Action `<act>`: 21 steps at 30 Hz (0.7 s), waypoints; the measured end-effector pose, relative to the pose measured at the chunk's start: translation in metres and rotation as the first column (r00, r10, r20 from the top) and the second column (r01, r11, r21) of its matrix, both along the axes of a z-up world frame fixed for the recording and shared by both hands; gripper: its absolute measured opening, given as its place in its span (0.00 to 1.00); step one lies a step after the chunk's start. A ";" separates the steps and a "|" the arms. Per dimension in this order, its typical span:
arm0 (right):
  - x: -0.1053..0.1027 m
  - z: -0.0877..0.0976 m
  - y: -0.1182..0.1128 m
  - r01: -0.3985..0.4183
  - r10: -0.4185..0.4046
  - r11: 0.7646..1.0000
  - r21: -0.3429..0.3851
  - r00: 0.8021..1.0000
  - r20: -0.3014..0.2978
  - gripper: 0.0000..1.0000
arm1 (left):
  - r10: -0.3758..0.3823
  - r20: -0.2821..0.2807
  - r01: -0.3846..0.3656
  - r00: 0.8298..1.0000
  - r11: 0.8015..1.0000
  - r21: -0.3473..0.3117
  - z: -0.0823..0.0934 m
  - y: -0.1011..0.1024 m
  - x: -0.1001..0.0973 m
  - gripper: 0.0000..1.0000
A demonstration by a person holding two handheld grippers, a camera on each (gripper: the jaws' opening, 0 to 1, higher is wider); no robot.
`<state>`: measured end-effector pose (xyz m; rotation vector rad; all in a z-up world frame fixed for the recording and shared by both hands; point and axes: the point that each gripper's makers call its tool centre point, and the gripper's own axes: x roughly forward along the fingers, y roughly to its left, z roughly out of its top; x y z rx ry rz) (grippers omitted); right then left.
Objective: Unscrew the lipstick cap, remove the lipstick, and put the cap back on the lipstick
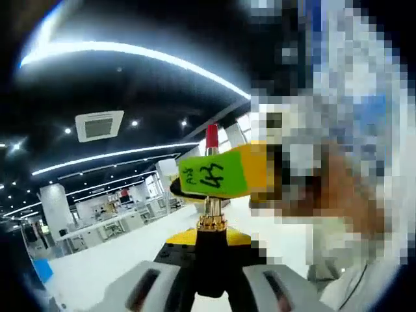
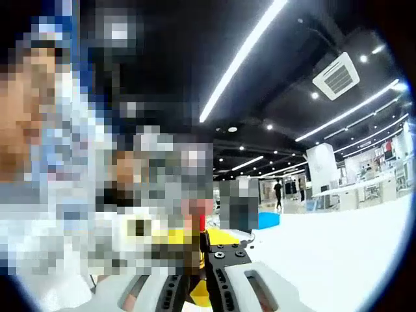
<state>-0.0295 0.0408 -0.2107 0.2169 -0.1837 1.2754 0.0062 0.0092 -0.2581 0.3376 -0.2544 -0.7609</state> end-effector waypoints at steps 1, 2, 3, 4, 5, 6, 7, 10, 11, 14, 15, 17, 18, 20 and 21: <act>0.000 0.001 0.000 0.001 -0.001 1.000 0.007 1.000 -0.001 0.06 | 0.018 0.016 -0.018 1.000 1.000 0.006 0.001 0.002 0.000 0.14; 0.000 0.001 0.000 0.002 -0.002 1.000 0.012 1.000 -0.002 0.06 | 0.036 0.037 -0.037 0.999 0.999 0.013 0.003 0.003 0.000 0.14; 0.000 0.002 0.000 0.003 -0.003 1.000 0.015 1.000 -0.002 0.06 | 0.050 0.051 -0.051 0.997 0.999 0.018 0.004 0.005 0.001 0.14; 0.000 0.003 -0.001 0.005 -0.005 1.000 0.023 1.000 -0.001 0.06 | 0.068 0.070 -0.070 0.995 0.997 0.022 0.006 0.006 0.001 0.13; 0.000 0.003 0.000 0.006 -0.006 1.000 0.030 1.000 -0.002 0.06 | 0.091 0.094 -0.094 0.991 0.995 0.028 0.008 0.008 0.001 0.13; 0.000 0.004 0.000 0.008 -0.008 0.999 0.039 1.000 -0.003 0.06 | 0.123 0.137 -0.129 0.983 0.991 0.039 0.011 0.010 0.001 0.13; -0.001 0.005 0.000 0.008 -0.008 0.999 0.051 1.000 -0.003 0.06 | 0.158 0.184 -0.169 0.970 0.985 0.044 0.014 0.013 0.000 0.13; -0.003 0.010 -0.001 -0.005 0.006 0.995 0.097 1.000 -0.013 0.06 | 0.217 0.307 -0.248 0.927 0.967 0.066 0.023 0.017 -0.004 0.13; -0.004 0.011 -0.001 -0.014 0.016 0.994 0.109 1.000 -0.018 0.06 | 0.221 0.347 -0.265 0.911 0.961 0.082 0.025 0.016 -0.006 0.13; -0.005 0.011 -0.002 -0.028 0.030 0.995 0.098 0.999 -0.012 0.06 | 0.131 0.283 -0.163 0.950 0.982 0.095 0.019 0.003 -0.010 0.16; -0.004 0.010 -0.003 -0.020 0.021 0.997 0.077 1.000 -0.004 0.06 | 0.081 0.197 -0.097 0.977 0.993 0.072 0.014 0.000 -0.010 0.17; -0.004 0.011 -0.007 -0.015 0.015 0.997 0.071 1.000 -0.002 0.06 | 0.004 0.085 -0.005 0.996 1.000 0.017 0.010 -0.002 -0.009 0.18; -0.003 0.012 -0.009 -0.017 0.018 0.997 0.070 1.000 -0.007 0.06 | -0.049 0.035 0.049 0.998 0.999 0.005 0.007 -0.005 -0.010 0.19; -0.003 0.008 -0.010 -0.032 0.033 0.999 0.035 0.999 -0.037 0.06 | -0.199 -0.136 0.194 0.970 0.980 -0.051 -0.004 -0.013 -0.016 0.26; -0.004 0.006 -0.009 -0.041 0.042 0.999 0.021 0.998 -0.040 0.06 | -0.275 -0.191 0.262 0.942 0.961 -0.094 -0.007 -0.016 -0.021 0.29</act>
